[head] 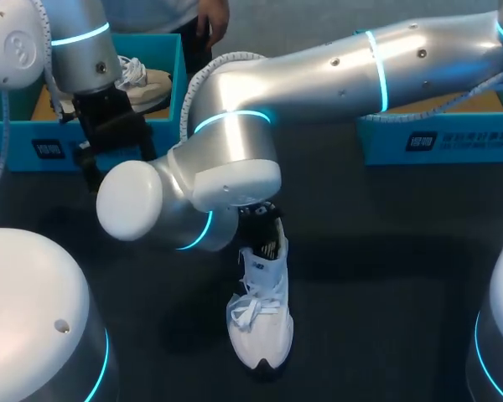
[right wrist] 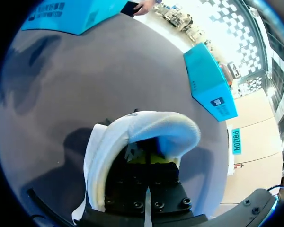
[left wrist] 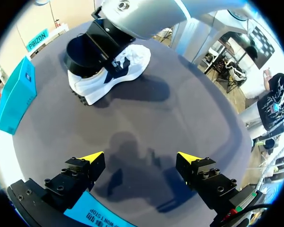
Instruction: Take the shoe out of the shoebox, open the shoe tongue, remove and reinsert the insole, then place the shoe into the shoebox
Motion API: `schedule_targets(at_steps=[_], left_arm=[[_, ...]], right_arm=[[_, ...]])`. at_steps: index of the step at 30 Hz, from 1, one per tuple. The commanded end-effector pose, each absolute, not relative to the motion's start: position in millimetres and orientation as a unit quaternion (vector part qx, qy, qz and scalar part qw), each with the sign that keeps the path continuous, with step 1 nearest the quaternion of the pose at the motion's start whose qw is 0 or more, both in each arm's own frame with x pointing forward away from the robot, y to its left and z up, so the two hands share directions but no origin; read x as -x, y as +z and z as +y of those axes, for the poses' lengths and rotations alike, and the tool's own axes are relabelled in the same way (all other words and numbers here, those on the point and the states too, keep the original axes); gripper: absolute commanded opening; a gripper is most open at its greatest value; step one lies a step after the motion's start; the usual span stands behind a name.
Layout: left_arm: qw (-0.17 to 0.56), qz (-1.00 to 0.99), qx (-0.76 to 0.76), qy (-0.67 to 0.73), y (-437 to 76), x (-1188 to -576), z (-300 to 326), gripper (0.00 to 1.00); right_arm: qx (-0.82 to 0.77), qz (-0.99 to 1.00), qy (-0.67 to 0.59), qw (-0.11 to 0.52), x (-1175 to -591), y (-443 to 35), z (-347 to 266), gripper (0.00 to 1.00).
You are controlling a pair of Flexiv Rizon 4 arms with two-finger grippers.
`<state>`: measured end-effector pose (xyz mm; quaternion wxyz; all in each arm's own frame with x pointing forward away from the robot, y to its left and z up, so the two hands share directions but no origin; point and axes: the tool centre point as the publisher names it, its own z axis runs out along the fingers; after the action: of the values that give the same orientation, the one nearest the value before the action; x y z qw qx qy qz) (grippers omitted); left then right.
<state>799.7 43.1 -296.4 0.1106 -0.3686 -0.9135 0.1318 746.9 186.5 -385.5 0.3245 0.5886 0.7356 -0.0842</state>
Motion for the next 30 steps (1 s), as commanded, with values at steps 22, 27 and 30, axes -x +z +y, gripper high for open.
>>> schedule_targets(at_steps=[22, 27, 30], left_arm=[[0.060, -0.937, 0.307, 0.154, -285.8, -807.5, 82.6, 1.00], [0.060, -0.937, 0.307, 0.154, -285.8, -807.5, 82.6, 1.00], [0.060, -0.937, 0.307, 0.154, -285.8, -807.5, 82.6, 1.00]], right_arm=[[-0.640, 0.726, 0.040, 0.250, -737.7, -401.8, 201.5, 0.00], [-0.635, 0.724, 0.072, 0.259, -735.0, -377.3, 199.6, 0.00], [-0.635, 0.722, 0.077, 0.265, -734.0, -366.9, 197.6, 0.00]])
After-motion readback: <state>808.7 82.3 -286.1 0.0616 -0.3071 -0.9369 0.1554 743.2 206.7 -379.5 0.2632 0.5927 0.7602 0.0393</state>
